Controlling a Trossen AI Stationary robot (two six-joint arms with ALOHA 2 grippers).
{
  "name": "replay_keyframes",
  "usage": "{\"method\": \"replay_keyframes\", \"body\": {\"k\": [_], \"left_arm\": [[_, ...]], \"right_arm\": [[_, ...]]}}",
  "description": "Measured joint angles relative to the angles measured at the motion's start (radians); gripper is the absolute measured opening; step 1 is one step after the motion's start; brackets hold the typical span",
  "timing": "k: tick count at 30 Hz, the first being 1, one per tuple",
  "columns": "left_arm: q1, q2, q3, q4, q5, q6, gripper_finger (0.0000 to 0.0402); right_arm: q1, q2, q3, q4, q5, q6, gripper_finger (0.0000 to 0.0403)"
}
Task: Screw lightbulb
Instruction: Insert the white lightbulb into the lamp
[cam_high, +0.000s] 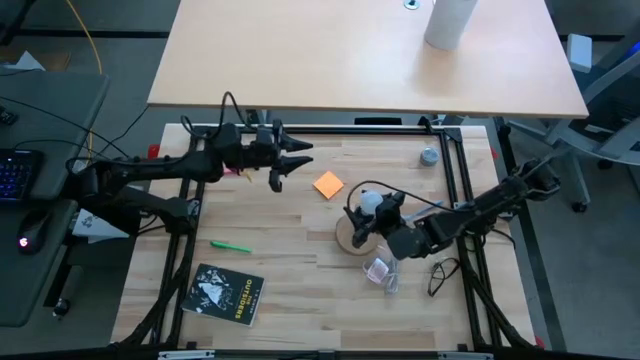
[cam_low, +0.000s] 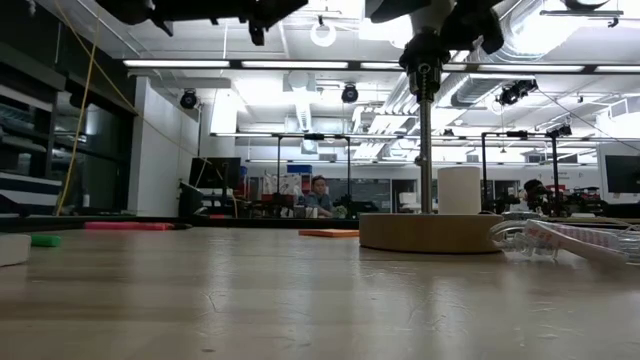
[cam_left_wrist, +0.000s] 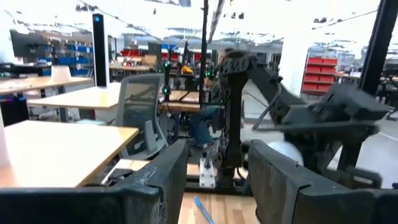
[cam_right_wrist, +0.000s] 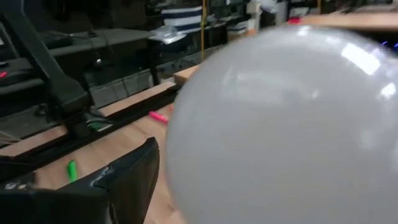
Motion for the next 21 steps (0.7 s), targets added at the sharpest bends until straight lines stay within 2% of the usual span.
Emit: {"method": "replay_keyframes", "body": {"k": [9, 13, 21], "left_arm": [[0.0, -0.069, 0.0, -0.01, 0.0, 0.0, 0.0152], [0.0, -0.099, 0.0, -0.043, 0.0, 0.0, 0.0152], [0.0, -0.129, 0.0, -0.093, 0.0, 0.0, 0.0152]], "right_arm": [[-0.046, 0.0, 0.0, 0.046, -0.134, -0.002, 0.0323], [-0.028, 0.0, 0.0, 0.046, -0.123, -0.023, 0.0323], [0.033, 0.0, 0.0, 0.045, -0.018, -0.042, 0.0323]]}}
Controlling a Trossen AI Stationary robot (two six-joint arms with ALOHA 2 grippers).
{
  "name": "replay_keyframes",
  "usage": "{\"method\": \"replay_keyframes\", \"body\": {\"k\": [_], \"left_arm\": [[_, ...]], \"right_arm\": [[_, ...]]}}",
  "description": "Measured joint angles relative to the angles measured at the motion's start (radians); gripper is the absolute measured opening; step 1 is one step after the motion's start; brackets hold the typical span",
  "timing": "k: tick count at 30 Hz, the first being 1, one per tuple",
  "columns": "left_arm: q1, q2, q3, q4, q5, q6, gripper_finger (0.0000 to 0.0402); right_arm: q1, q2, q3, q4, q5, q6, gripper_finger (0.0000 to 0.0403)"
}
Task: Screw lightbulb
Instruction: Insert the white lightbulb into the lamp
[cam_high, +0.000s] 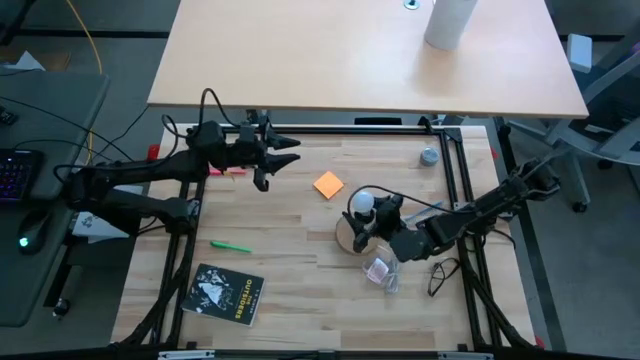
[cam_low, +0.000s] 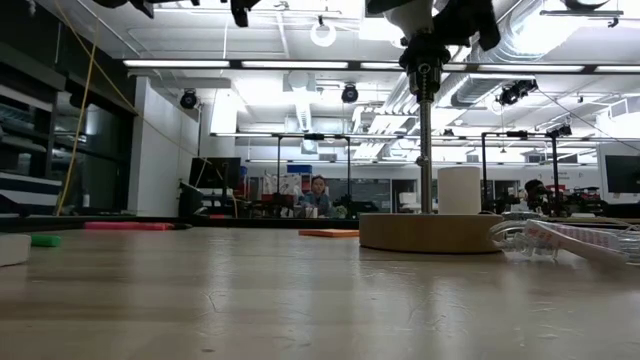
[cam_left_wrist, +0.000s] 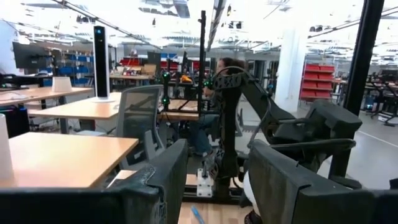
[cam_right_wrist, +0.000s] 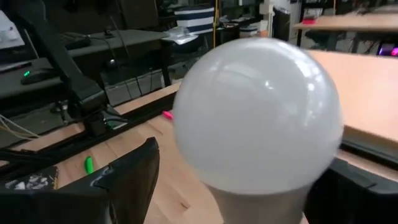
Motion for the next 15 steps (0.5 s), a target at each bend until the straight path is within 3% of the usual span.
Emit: {"method": "replay_keyframes", "body": {"k": [11, 15], "left_arm": [[0.0, -0.006, 0.0, 0.0, 0.0, 0.0, 0.0152], [0.0, -0.006, 0.0, 0.0, 0.0, 0.0, 0.0152]], "right_arm": [[0.065, 0.0, 0.0, -0.004, 0.15, -0.095, 0.0323], [0.078, 0.0, 0.0, -0.015, 0.157, -0.093, 0.0323]]}}
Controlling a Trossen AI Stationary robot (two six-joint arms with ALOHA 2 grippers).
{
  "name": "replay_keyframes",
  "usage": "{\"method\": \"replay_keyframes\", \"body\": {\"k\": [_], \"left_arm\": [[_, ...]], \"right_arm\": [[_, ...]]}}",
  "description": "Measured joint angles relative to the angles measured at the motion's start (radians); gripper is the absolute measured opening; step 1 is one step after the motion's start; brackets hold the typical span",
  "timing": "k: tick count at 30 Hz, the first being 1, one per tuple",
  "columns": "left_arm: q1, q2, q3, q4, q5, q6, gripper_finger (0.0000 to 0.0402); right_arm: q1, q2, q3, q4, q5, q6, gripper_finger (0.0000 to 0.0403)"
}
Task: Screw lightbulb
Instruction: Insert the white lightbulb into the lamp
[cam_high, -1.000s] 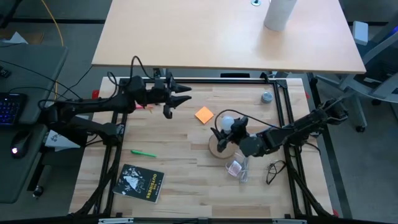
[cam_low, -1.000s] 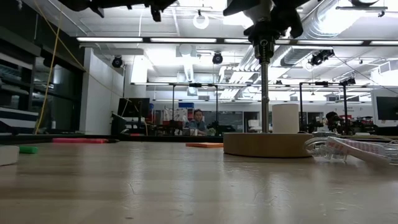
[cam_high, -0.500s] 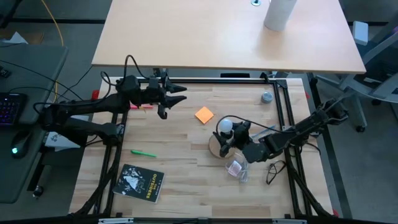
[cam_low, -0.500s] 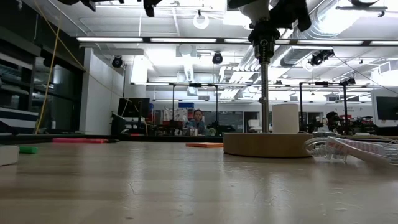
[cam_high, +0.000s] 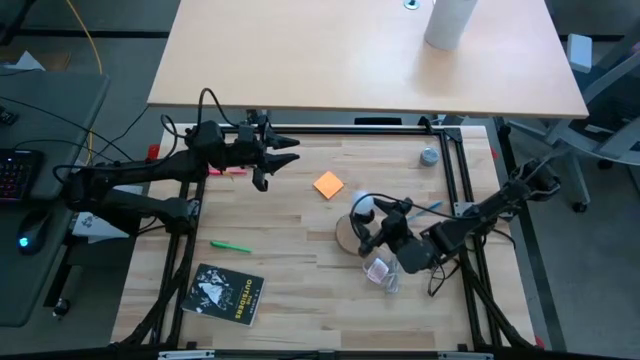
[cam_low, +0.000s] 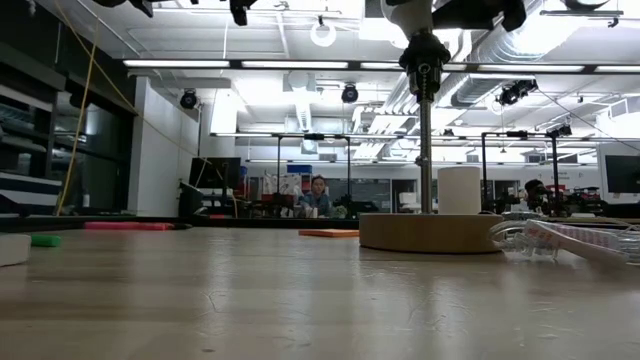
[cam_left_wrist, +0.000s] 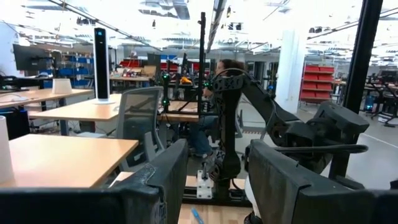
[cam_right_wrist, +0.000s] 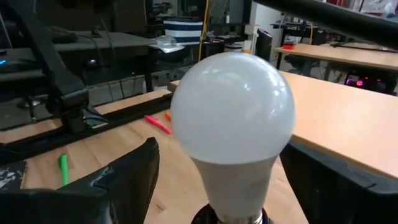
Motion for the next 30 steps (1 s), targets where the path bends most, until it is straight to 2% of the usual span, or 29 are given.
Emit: {"method": "replay_keyframes", "body": {"k": [9, 16, 21, 30], "left_arm": [[0.0, 0.0, 0.0, 0.001, -0.003, 0.0, 0.0152], [0.0, 0.0, 0.0, 0.002, -0.003, -0.001, 0.0152], [0.0, 0.0, 0.0, 0.003, -0.004, -0.001, 0.0152], [0.0, 0.0, 0.0, 0.005, -0.019, -0.018, 0.0152]], "right_arm": [[0.046, 0.0, 0.0, -0.014, 0.017, 0.001, 0.0323], [0.093, -0.004, 0.0, -0.064, 0.119, 0.001, 0.0323], [0.123, -0.04, 0.0, -0.113, 0.135, 0.014, 0.0323], [0.207, -0.14, 0.0, -0.344, 0.134, 0.278, 0.0323]]}}
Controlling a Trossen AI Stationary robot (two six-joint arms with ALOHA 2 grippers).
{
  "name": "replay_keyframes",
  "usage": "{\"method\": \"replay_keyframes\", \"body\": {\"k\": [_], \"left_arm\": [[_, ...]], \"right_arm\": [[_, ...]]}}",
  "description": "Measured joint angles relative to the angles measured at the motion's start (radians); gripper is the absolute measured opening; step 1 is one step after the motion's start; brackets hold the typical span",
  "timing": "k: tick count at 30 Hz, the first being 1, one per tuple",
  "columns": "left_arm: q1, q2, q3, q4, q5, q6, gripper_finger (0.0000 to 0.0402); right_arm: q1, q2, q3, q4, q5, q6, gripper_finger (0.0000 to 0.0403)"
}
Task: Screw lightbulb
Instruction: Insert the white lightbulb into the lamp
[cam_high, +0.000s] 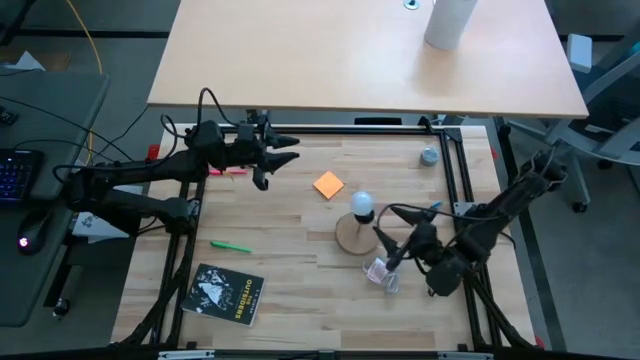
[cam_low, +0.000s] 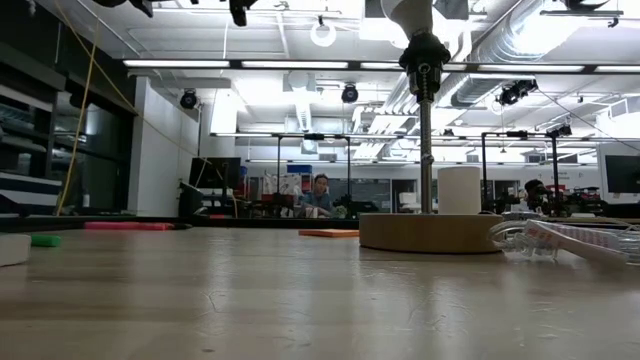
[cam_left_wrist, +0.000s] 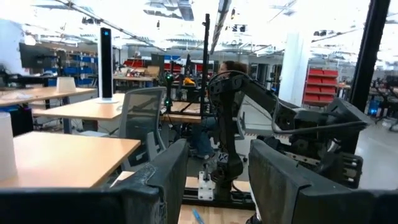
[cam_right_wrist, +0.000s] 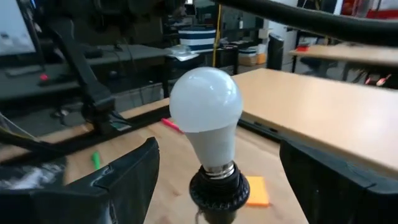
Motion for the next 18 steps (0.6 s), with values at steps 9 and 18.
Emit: {"method": "replay_keyframes", "body": {"k": [9, 18], "left_arm": [[-0.063, 0.009, 0.0, -0.005, 0.017, -0.243, 0.01], [-0.275, 0.04, -0.024, -0.171, -0.268, -0.352, 0.0001]], "right_arm": [[-0.012, -0.076, 0.0, -0.017, -0.074, 0.306, 0.0189], [-0.07, -0.127, 0.0, -0.192, -0.213, 0.606, 0.0004]]}}
